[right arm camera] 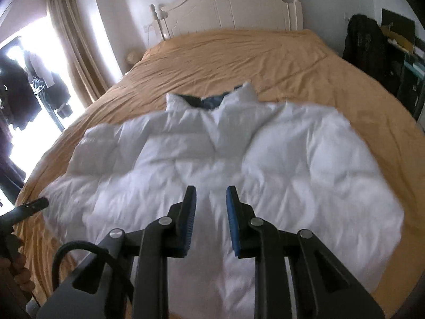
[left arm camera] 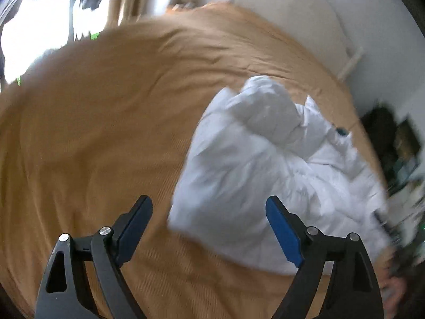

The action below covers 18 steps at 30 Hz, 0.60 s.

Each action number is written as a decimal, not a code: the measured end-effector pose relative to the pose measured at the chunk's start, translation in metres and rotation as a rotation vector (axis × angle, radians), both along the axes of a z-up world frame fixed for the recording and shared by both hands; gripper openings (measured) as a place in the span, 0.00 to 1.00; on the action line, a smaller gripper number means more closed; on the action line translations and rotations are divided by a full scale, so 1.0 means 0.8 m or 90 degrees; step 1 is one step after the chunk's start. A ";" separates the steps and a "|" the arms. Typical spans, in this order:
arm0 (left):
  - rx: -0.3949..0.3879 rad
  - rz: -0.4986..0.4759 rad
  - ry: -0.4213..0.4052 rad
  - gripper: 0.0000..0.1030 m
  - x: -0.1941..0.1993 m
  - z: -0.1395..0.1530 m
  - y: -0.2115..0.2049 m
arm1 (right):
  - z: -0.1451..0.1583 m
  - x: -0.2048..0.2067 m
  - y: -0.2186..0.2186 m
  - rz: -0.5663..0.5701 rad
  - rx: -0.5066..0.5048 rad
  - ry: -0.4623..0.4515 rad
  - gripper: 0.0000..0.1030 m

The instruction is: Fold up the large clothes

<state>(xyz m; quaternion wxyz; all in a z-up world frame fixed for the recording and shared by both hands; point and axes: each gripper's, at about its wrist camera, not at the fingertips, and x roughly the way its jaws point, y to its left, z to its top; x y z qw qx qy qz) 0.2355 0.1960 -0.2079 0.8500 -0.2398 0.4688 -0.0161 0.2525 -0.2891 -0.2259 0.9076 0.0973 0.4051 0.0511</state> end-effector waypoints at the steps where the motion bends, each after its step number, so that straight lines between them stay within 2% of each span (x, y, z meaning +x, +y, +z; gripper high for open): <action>1: -0.070 0.003 0.004 0.86 -0.009 -0.011 0.014 | -0.003 -0.006 0.001 0.000 0.004 0.003 0.23; 3: -0.228 0.009 0.011 0.91 -0.032 -0.039 0.032 | -0.009 -0.013 0.006 0.003 0.008 0.014 0.23; 5: -0.328 0.025 0.031 0.92 -0.040 -0.065 0.038 | -0.012 -0.020 0.014 0.001 0.009 0.026 0.23; 6: -0.356 0.025 0.040 0.92 -0.038 -0.074 0.038 | -0.013 -0.024 0.014 0.003 0.014 0.029 0.23; 13: -0.445 0.040 0.049 0.92 0.009 -0.109 0.011 | 0.003 -0.036 0.028 0.014 -0.011 0.021 0.23; 18: -0.507 0.059 0.057 0.97 0.048 -0.124 0.012 | 0.011 -0.034 0.030 0.026 -0.032 0.015 0.23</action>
